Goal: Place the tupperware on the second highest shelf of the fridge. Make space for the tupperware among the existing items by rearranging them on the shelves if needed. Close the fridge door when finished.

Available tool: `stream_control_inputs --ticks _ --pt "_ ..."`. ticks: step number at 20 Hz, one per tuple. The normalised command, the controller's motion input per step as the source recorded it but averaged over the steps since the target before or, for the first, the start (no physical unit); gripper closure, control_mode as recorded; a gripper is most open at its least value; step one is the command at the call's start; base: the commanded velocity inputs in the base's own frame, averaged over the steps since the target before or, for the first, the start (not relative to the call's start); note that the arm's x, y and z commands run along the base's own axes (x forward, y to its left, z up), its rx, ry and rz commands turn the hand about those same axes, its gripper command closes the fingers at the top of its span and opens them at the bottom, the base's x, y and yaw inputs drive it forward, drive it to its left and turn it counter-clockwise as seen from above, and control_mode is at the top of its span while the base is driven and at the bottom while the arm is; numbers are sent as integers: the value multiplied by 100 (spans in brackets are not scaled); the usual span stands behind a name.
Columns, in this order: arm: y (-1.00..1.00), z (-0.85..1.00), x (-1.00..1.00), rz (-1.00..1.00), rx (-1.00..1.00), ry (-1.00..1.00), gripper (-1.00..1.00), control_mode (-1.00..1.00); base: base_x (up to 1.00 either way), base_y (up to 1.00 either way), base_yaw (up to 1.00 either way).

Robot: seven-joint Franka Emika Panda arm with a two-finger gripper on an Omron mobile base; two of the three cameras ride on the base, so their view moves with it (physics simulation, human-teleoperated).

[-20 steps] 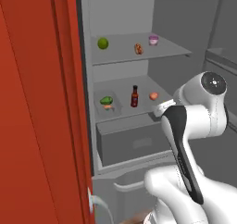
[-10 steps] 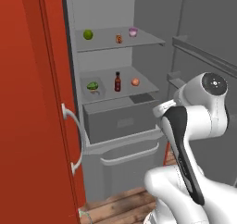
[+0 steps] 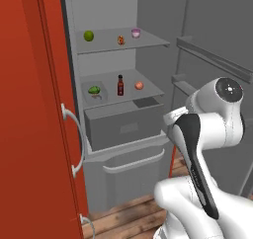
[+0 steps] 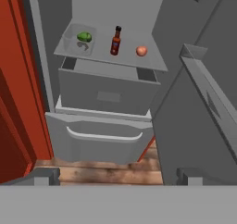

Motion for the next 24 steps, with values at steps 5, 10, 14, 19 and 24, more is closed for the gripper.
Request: stream_control_inputs --ticks 5,10,14,19,24 --pt "0 0 0 0 0 0 -100 100 0 0 0" --pt "0 0 0 0 0 0 -100 100 -25 -31 -3" --pt "0 0 0 0 0 0 -100 100 -8 -50 -6" --pt "0 0 0 0 0 0 -100 100 -2 -21 0" --pt "0 0 0 0 0 0 -100 100 -55 0 7"
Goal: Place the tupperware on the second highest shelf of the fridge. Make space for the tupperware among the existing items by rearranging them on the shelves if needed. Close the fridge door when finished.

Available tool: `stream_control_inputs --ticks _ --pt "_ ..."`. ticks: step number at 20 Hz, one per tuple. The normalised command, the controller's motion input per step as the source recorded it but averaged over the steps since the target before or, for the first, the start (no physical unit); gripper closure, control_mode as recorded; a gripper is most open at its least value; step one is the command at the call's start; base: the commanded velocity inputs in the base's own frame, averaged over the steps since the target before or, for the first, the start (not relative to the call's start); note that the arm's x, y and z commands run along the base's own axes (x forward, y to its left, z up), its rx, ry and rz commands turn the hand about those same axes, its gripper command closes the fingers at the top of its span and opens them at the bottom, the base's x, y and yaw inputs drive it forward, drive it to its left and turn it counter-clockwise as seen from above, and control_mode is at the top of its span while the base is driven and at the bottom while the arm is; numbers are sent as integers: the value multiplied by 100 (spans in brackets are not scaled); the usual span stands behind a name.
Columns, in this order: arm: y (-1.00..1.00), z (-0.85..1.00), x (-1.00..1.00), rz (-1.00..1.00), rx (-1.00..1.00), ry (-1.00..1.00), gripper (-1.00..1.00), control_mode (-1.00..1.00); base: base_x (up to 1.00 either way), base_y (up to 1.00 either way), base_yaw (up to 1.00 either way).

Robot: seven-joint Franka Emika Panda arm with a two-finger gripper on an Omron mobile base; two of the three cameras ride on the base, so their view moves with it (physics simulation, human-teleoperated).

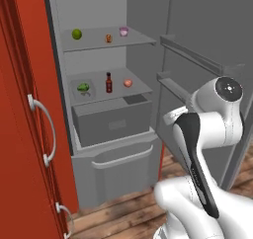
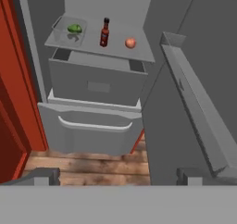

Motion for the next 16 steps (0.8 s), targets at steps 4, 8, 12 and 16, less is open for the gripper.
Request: stream_control_inputs --ticks 4,8,12,16 --pt "0 0 0 0 0 0 -100 100 -57 0 7" --pt "0 0 0 0 0 0 -100 -100 0 0 1" --pt "0 0 1 0 0 0 -100 -100 0 0 0" --pt "0 0 0 0 0 0 -100 -100 0 0 0"
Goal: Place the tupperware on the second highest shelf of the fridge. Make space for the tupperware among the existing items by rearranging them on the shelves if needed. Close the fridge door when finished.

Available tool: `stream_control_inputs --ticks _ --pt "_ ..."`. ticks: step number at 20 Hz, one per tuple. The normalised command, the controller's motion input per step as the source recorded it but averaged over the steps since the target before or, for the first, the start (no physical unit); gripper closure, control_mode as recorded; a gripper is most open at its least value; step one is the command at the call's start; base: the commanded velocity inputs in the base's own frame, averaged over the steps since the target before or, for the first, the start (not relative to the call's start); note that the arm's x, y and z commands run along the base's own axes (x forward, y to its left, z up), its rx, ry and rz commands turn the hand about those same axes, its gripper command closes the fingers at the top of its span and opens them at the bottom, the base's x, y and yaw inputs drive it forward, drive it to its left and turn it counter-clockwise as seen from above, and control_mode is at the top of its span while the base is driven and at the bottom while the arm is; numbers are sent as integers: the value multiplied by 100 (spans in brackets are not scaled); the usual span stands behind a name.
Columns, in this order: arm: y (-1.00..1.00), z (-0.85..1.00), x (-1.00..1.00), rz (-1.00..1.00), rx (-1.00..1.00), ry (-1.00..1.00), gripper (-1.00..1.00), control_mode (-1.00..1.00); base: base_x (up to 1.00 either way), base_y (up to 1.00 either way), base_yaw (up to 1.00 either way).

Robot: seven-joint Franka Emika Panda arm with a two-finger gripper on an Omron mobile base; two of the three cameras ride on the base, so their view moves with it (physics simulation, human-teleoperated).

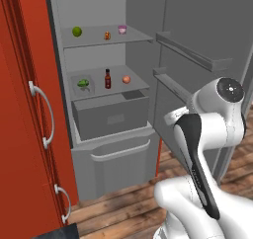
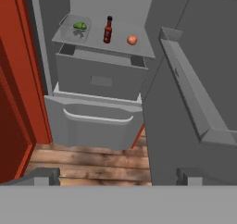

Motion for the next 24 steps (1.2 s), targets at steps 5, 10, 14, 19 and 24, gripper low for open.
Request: stream_control_inputs --ticks 5,10,14,19,24 --pt "-14 0 -8 -3 0 -1 -100 -100 0 0 0" --pt "-34 -8 -39 -26 0 -10 -100 -100 0 0 0" --pt "-56 -2 -9 -29 3 -10 -100 -100 0 0 0" --pt "-93 -17 -13 -21 8 -14 -100 -100 0 0 0" --pt "-99 -6 -30 -18 12 -5 -100 -100 0 0 0"
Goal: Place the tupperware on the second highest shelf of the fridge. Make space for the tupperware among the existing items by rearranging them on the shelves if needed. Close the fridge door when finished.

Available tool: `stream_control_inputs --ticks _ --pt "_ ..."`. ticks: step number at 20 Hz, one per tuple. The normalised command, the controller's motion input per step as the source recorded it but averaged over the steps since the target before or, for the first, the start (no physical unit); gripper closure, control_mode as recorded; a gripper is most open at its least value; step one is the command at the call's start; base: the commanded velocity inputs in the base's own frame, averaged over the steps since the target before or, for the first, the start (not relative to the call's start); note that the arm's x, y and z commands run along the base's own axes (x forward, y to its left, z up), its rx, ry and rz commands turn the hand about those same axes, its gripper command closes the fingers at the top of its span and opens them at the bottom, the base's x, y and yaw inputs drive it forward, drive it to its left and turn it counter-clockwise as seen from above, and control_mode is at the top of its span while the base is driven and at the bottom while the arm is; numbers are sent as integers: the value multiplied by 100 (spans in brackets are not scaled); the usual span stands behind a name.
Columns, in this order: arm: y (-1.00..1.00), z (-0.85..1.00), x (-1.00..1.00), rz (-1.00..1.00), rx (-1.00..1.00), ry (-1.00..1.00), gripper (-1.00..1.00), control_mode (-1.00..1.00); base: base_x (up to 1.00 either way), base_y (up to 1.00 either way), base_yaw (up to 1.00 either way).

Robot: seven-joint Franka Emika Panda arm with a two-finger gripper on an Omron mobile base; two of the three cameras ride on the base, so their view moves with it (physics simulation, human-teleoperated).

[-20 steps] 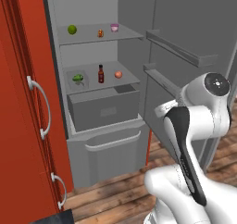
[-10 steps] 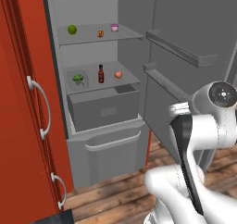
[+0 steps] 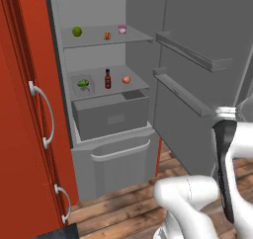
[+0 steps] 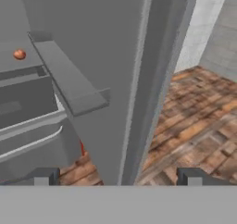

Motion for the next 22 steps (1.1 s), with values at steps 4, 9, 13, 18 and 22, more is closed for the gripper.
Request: stream_control_inputs --ticks 4,9,13,18,22 --pt "-100 0 -30 -18 34 -2 -100 -100 0 0 0" --pt "-100 0 -23 -6 43 -1 -100 -100 0 0 0" --pt "-97 0 -2 0 44 0 -100 -100 0 0 0" --pt "-69 0 14 0 36 0 -100 -100 0 0 0" --pt "-53 -6 38 1 27 0 -100 -100 0 0 0"
